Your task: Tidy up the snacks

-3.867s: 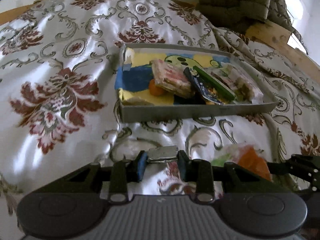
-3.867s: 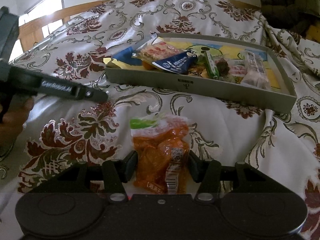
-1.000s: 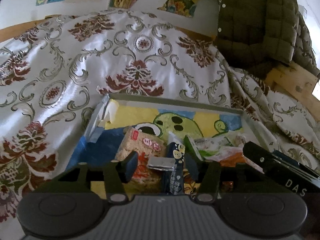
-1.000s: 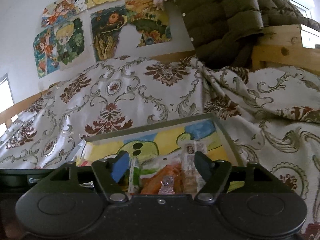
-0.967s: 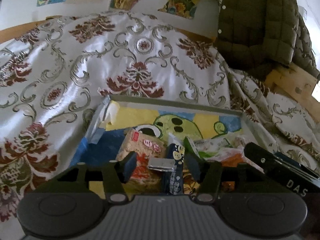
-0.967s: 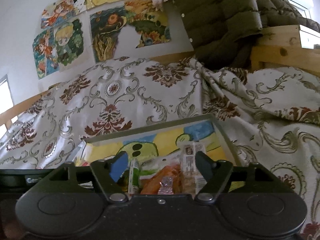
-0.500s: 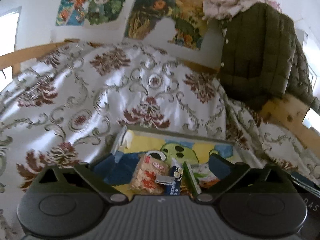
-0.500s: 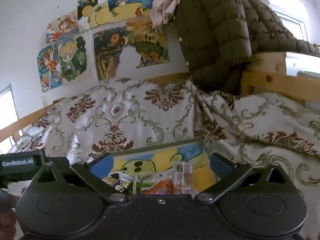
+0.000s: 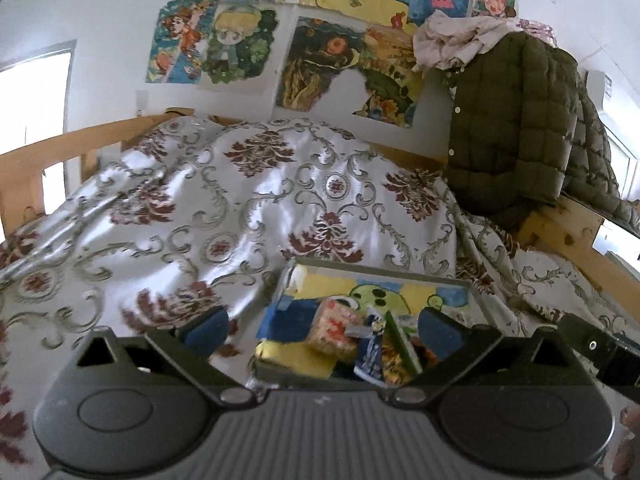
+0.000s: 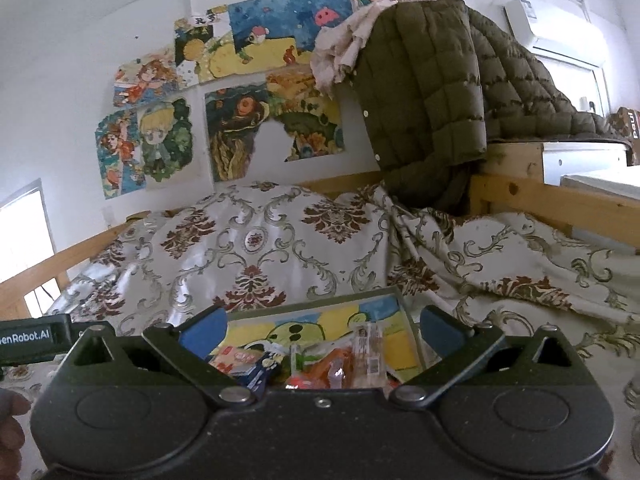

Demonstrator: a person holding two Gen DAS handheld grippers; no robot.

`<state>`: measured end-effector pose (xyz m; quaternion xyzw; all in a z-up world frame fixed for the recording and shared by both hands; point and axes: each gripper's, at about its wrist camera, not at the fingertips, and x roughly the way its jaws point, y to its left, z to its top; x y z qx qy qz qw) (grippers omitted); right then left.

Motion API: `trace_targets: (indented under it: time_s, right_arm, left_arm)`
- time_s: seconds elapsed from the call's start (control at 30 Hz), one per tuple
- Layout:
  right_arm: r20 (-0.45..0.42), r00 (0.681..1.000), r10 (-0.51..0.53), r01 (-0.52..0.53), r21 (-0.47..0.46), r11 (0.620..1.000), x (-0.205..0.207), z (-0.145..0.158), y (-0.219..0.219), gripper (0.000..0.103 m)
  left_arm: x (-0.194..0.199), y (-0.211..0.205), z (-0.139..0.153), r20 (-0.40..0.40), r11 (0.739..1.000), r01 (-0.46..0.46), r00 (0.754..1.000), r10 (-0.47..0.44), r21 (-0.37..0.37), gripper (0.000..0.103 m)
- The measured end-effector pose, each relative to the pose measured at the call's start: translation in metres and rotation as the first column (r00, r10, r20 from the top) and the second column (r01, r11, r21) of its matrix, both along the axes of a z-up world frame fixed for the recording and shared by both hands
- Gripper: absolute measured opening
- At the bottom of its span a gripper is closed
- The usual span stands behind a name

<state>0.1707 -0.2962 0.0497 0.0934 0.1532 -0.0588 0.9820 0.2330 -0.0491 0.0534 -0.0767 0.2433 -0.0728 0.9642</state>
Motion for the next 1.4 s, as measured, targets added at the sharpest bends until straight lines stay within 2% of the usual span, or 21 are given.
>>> trace_targets:
  time_s: [0.27,0.53,0.8,1.1,1.4]
  right_arm:
    - [0.001,1.000,0.006,-0.006,-0.038,0.999,-0.046,0.007,0.017,0.102]
    - [-0.048,0.999,-0.015,0.012,-0.058,0.998,-0.087,0.002,0.027,0.102]
    - [-0.101,0.995,-0.022,0.018,-0.038,0.999,-0.125,-0.006,0.035,0.102]
    - [-0.150,0.988,-0.030,0.022,-0.057,0.998,-0.153,-0.014,0.047,0.102]
    - [-0.188,0.982,-0.032,0.016,-0.083,0.996,-0.162,-0.021,0.052,0.102]
  left_arm:
    - [-0.051,0.021,0.000,0.008,1.000,-0.028,1.000,0.027,0.012,0.103]
    - [-0.093,0.034,-0.008,-0.019,0.998,-0.053,0.998,0.054,0.023,0.103]
    - [-0.133,0.037,-0.020,-0.026,0.994,-0.056,0.998,0.058,0.091,0.103]
    - [-0.165,0.040,-0.030,-0.035,0.990,-0.034,0.999,0.039,0.139,0.103]
    - [-0.176,0.046,-0.038,-0.053,0.989,-0.042,0.997,0.050,0.143,0.103]
